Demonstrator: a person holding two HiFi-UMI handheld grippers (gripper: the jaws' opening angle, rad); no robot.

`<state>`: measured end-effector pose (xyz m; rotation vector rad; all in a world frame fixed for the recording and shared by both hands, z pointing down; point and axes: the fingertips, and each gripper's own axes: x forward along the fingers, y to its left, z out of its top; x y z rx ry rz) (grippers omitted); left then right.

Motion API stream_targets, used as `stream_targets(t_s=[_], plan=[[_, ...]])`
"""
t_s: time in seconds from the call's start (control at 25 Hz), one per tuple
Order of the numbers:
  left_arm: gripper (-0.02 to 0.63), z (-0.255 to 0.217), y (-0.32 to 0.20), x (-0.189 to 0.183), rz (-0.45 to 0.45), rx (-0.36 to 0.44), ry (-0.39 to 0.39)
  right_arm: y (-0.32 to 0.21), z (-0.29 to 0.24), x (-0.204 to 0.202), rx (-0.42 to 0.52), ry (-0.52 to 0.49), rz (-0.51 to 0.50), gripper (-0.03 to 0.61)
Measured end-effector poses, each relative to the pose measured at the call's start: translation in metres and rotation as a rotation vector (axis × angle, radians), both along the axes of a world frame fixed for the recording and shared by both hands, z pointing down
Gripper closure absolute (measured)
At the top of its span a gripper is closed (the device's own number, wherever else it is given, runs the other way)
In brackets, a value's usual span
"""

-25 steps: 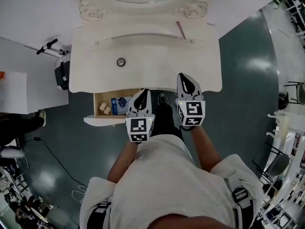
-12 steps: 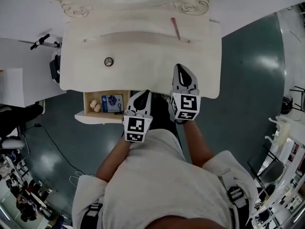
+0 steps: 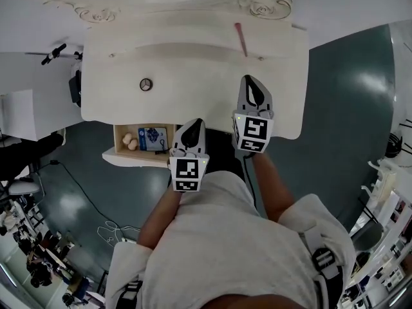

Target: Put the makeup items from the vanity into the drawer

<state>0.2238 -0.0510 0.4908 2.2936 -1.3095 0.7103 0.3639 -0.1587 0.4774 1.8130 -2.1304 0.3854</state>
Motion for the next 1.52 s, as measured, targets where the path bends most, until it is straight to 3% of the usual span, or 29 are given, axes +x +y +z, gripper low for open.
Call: stream_targets(t_s=[0.64, 0.8, 1.32, 1.52], plan=[[0.607, 0.001, -0.016, -0.015, -0.094, 0.006, 0.002, -0.047, 0.028, 0.013, -0.015, 0.072, 0.037, 0.56], [0.607, 0.001, -0.016, -0.019, -0.106, 0.006, 0.0, -0.052, 0.036, 0.016, -0.034, 0.085, 0.042, 0.483], [0.607, 0.002, -0.017, -0.029, -0.132, 0.002, -0.009, -0.071, 0.052, 0.018, -0.038, 0.141, 0.05, 0.485], [0.607, 0.002, -0.017, -0.032, -0.138, 0.001, -0.012, -0.073, 0.051, 0.016, -0.028, 0.154, 0.052, 0.537]])
